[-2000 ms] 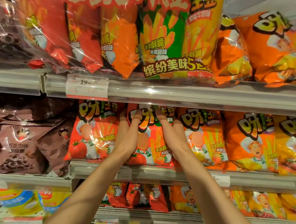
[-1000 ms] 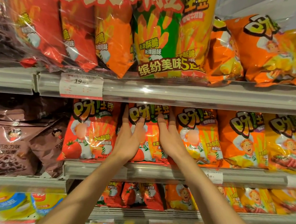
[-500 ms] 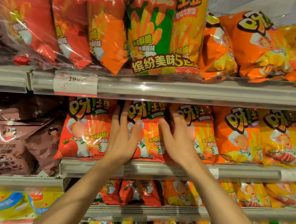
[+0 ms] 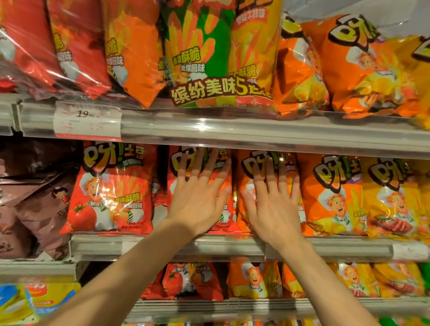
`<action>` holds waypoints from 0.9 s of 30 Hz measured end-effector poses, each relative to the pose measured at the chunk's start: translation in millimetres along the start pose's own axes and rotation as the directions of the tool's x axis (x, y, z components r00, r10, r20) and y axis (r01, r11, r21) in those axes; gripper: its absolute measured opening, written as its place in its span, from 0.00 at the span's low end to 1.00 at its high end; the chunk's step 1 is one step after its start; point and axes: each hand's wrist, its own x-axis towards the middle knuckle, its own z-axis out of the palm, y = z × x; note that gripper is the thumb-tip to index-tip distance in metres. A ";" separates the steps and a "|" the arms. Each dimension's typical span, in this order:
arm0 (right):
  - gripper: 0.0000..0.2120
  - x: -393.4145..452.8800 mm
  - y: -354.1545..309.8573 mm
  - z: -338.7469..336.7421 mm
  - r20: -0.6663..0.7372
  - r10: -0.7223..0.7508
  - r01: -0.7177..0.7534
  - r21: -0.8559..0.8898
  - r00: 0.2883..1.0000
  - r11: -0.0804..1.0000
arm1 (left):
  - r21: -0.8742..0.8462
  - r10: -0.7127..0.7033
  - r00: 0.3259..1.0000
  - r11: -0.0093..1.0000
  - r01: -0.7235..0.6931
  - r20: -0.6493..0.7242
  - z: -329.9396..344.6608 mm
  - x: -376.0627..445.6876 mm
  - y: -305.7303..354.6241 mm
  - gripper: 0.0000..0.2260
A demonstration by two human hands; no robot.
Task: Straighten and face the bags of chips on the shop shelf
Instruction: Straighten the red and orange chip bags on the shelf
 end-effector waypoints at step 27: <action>0.38 17.6 -88.8 -14.1 0.439 0.158 -0.464 0.787 0.884 0.406 | -0.749 -0.468 0.811 0.380 0.542 0.350 -9.3 -26.8 -32.6 0.28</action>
